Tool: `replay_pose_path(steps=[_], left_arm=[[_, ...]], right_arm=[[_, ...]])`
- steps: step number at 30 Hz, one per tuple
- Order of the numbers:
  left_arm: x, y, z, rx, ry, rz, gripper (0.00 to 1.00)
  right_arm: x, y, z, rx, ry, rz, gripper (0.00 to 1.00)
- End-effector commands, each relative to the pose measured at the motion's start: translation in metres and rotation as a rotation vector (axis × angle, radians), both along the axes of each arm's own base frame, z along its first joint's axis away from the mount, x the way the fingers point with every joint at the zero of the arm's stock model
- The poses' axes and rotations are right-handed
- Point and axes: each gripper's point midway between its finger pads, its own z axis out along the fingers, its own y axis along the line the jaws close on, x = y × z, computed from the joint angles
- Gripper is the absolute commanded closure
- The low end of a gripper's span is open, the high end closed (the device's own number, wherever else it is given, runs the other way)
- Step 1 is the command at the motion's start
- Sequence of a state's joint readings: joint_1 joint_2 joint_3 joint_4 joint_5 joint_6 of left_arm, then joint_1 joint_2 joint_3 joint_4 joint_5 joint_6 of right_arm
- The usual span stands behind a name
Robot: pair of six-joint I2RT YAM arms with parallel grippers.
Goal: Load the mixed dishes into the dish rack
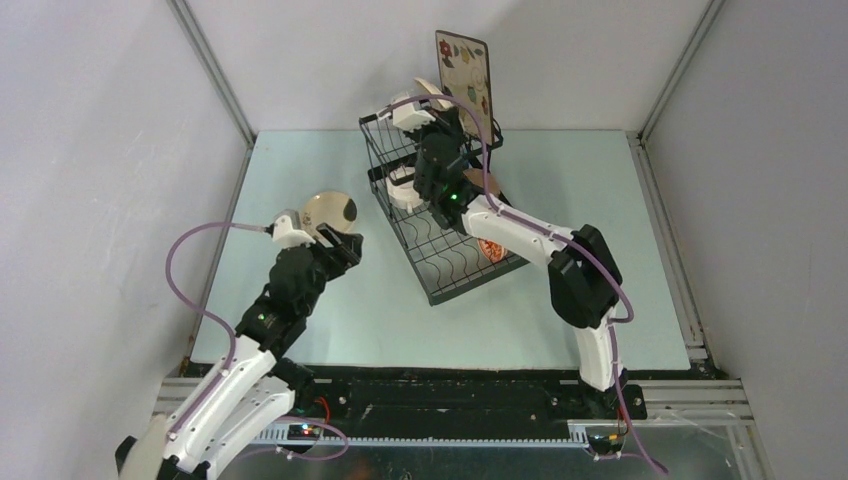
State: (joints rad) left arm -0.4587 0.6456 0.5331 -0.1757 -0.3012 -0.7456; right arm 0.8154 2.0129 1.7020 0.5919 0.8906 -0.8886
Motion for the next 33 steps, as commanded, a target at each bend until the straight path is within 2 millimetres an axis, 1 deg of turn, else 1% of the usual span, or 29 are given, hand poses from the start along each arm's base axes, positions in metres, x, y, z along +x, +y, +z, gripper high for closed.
replay_pose_path(steps=[1,2,3,4,5,6,7,8,10,13,14,15,18,22,28,31,32,33], left_arm=[[0.006,-0.002,0.008,-0.06,-0.047,0.02,0.25],[0.007,-0.001,0.005,-0.055,-0.039,0.028,0.25],[0.007,-0.001,0.004,-0.053,-0.034,0.033,0.25],[0.008,0.001,0.002,-0.049,-0.027,0.043,0.25],[0.008,0.001,0.002,-0.052,-0.026,0.046,0.25],[0.009,0.001,0.0,-0.052,-0.024,0.049,0.25],[0.009,0.001,0.0,-0.056,-0.024,0.049,0.25],[0.009,0.001,-0.001,-0.057,-0.022,0.05,0.25],[0.009,0.0,-0.002,-0.061,-0.023,0.049,0.25],[0.01,0.0,-0.004,-0.059,-0.019,0.052,0.25],[0.01,0.001,-0.004,-0.058,-0.018,0.052,0.25],[0.01,0.0,-0.004,-0.058,-0.018,0.052,0.25],[0.01,0.001,-0.005,-0.055,-0.014,0.054,0.25],[0.01,0.001,-0.005,-0.056,-0.011,0.055,0.25],[0.011,-0.001,-0.006,-0.06,-0.001,0.051,0.25],[0.011,-0.001,-0.006,-0.062,0.0,0.052,0.25],[0.011,-0.001,-0.006,-0.062,0.0,0.052,0.25],[0.011,-0.001,-0.006,-0.062,0.0,0.052,0.25]], right_arm=[[0.01,-0.014,0.026,0.11,-0.027,-0.029,1.0],[0.013,-0.016,0.019,0.1,0.009,-0.028,1.0],[0.015,-0.012,0.014,0.144,0.023,-0.007,1.0],[0.017,-0.015,0.008,0.135,0.063,-0.01,1.0],[0.018,-0.014,0.006,0.188,0.073,0.006,1.0],[0.019,-0.016,0.0,0.18,0.112,0.006,1.0],[0.02,-0.014,-0.002,0.229,0.122,0.028,1.0],[0.021,-0.016,-0.007,0.223,0.155,0.028,1.0],[0.022,-0.013,-0.012,0.267,0.183,0.052,1.0],[0.024,-0.014,-0.021,0.262,0.217,0.052,1.0],[0.024,-0.014,-0.021,0.272,0.217,0.051,1.0],[0.024,-0.015,-0.027,0.257,0.243,0.043,1.0],[0.026,-0.019,-0.034,0.243,0.267,0.0,1.0],[0.03,-0.016,-0.046,0.251,0.316,-0.022,1.0],[0.027,-0.014,-0.037,0.326,0.344,-0.006,1.0],[0.026,-0.015,-0.024,0.367,0.339,0.007,1.0],[0.026,-0.014,-0.016,0.379,0.322,0.015,1.0],[0.025,-0.014,-0.011,0.378,0.314,0.019,1.0]])
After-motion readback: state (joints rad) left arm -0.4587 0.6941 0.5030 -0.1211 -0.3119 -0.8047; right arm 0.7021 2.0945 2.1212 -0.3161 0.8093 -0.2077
